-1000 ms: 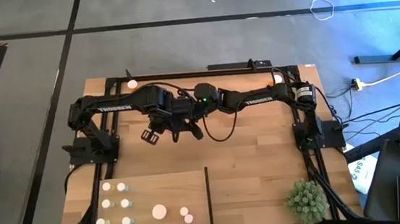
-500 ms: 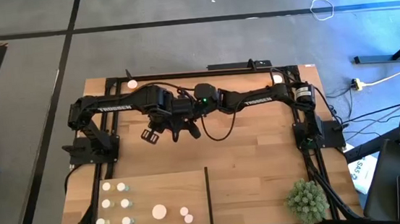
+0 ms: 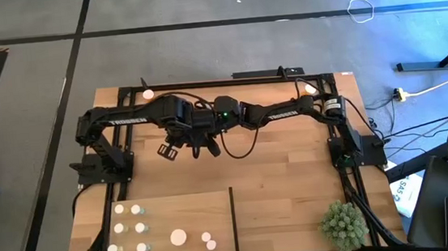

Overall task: Pick and place medicine bottles onto shelf by color
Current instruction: Put the pink pill bottle on the shelf aligned with the other pink pill bottle

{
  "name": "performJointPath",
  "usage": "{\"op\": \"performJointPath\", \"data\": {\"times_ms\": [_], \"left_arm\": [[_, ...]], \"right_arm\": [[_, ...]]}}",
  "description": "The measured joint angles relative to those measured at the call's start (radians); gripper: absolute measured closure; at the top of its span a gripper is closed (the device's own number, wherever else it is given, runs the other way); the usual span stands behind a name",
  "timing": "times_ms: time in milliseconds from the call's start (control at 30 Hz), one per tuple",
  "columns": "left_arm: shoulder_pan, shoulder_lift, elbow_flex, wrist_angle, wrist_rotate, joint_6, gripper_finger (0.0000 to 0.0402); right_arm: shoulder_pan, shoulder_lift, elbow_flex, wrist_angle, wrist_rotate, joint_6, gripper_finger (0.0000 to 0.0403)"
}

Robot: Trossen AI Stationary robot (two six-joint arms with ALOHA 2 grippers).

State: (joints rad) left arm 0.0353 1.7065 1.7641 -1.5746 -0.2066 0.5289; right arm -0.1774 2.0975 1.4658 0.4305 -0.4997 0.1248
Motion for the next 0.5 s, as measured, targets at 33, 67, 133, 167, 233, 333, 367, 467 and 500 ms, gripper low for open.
{"op": "performJointPath", "data": {"times_ms": [33, 67, 133, 167, 233, 333, 367, 467, 500], "left_arm": [[0.0, -0.001, 0.0, -0.001, 0.0, 0.0, 0.0311], [0.0, -0.001, 0.0, -0.002, -0.001, 0.0, 0.0311], [0.0, -0.001, 0.0, -0.003, -0.001, -0.003, 0.0311], [0.0, -0.001, 0.0, -0.003, 0.0, -0.003, 0.0311], [0.0, -0.001, 0.0, -0.003, 0.0, -0.003, 0.0311], [0.0, -0.001, 0.0, -0.001, 0.002, -0.003, 0.0311], [0.0, -0.001, 0.0, -0.001, 0.003, -0.003, 0.0311], [0.0, -0.001, 0.0, -0.001, 0.004, -0.004, 0.0311], [0.0, -0.001, 0.0, 0.0, 0.006, -0.005, 0.0311]], "right_arm": [[0.001, 0.003, 0.006, 0.0, -0.001, -0.001, 0.0218], [0.001, 0.004, 0.011, 0.0, -0.008, 0.002, 0.0218], [0.001, 0.005, 0.016, -0.004, -0.017, 0.001, 0.0218], [0.001, 0.005, 0.017, -0.004, -0.017, -0.005, 0.0218], [0.001, 0.005, 0.017, -0.004, -0.017, -0.014, 0.0218], [0.001, 0.005, 0.018, -0.004, -0.017, -0.021, 0.0218], [0.001, 0.005, 0.018, -0.003, -0.017, -0.021, 0.0219], [0.001, 0.005, 0.018, -0.002, -0.017, -0.026, 0.0228], [0.001, 0.005, 0.018, -0.002, -0.016, -0.026, 0.0235]]}}
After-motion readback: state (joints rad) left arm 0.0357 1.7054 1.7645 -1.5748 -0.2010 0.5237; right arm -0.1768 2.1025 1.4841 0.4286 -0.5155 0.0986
